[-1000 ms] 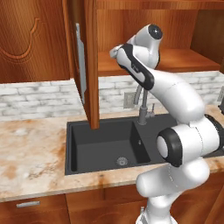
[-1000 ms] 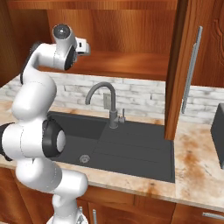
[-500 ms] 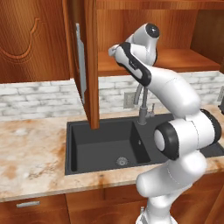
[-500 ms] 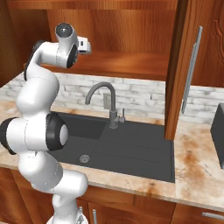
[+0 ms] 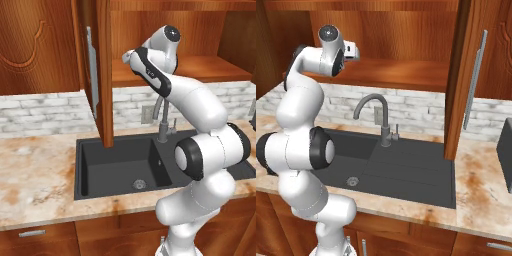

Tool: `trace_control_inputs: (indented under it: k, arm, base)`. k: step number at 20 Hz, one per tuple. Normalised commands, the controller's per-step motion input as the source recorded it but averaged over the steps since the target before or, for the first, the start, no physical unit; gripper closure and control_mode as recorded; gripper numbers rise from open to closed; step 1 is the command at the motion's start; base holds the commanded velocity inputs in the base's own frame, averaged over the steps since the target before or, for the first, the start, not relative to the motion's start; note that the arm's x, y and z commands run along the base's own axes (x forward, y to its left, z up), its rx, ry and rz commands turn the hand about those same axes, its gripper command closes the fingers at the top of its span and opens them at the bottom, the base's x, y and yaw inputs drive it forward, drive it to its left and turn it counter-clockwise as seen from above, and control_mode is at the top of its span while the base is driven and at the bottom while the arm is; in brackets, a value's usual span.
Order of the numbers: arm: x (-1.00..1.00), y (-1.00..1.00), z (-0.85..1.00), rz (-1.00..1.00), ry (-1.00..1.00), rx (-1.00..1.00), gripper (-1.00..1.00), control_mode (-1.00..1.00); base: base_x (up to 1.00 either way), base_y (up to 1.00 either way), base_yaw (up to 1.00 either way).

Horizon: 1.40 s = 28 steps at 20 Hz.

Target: Move the shaker and mayonnaise from the cabinet to the dining counter.

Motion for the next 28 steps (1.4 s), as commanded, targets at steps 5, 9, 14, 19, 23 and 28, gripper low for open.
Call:
trace_control_inputs:
  k: [5,9,14,19,23,28]
  arm:
    - [0.00,0.00,-0.13,0.00,-0.01,0.00,1.00,-1.00]
    - [-0.07,-0.01,-0.09,0.00,-0.07,0.00,1.00,-1.00]
    - [-0.77,-0.21,-0.01,0.00,-0.18,0.01,1.00,-1.00]
    - [-1.00,-0.46,0.06,0.00,-0.26,0.08,1.00,-1.00]
    - [-1.00,-0.29,0.19,0.00,-0.16,0.02,1.00,-1.00]
    - [-1.00,-0.07,0.40,0.00,-0.05,0.00,1.00,-1.00]
  base:
    - [0.00,0.00,0.00]
    - [0.00,0.00,0.00]
    - [0.00,0.00,0.00]
    - [0.00,0.00,0.00]
    - [0.00,0.00,0.00]
    - [0.00,0.00,0.00]
